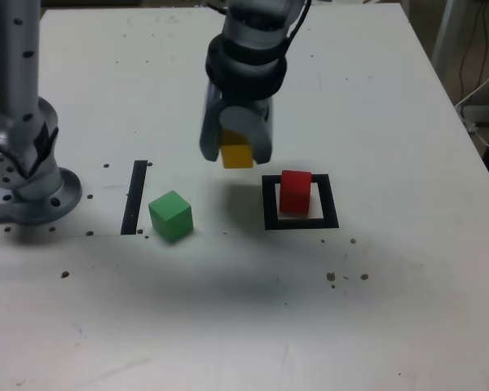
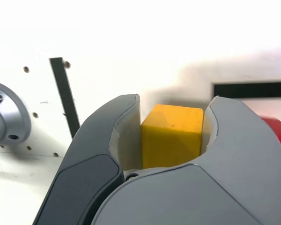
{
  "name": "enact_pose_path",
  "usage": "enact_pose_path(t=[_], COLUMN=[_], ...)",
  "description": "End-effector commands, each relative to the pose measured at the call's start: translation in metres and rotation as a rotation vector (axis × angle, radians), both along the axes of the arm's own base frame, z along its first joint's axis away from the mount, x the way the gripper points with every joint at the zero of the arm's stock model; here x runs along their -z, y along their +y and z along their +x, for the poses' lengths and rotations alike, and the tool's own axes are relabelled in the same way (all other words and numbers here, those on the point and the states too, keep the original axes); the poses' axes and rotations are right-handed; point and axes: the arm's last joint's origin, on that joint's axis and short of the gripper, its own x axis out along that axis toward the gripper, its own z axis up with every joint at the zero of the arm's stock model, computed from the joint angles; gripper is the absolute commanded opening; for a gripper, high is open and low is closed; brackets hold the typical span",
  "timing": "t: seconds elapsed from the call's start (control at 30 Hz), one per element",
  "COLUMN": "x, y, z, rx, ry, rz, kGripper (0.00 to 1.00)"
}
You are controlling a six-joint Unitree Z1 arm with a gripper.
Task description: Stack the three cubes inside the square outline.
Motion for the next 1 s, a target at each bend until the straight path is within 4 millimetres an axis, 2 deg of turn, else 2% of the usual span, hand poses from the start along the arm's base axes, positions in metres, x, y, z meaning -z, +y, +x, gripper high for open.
enact_pose_path(t=[0.0,0.33,0.6,0.97], x=[-0.005,-0.013,-0.008,0.003], y=[-0.005,-0.019,-0.027,-0.031], z=[0.003,0.028,0.046,0.058], rx=[0.011,0.037,0.056,0.080], ry=[-0.010,-0.026,-0.027,0.002], rz=[0.000,-0.012,-0.022,-0.037], kGripper=[0.28,0.28,0.28,0.28])
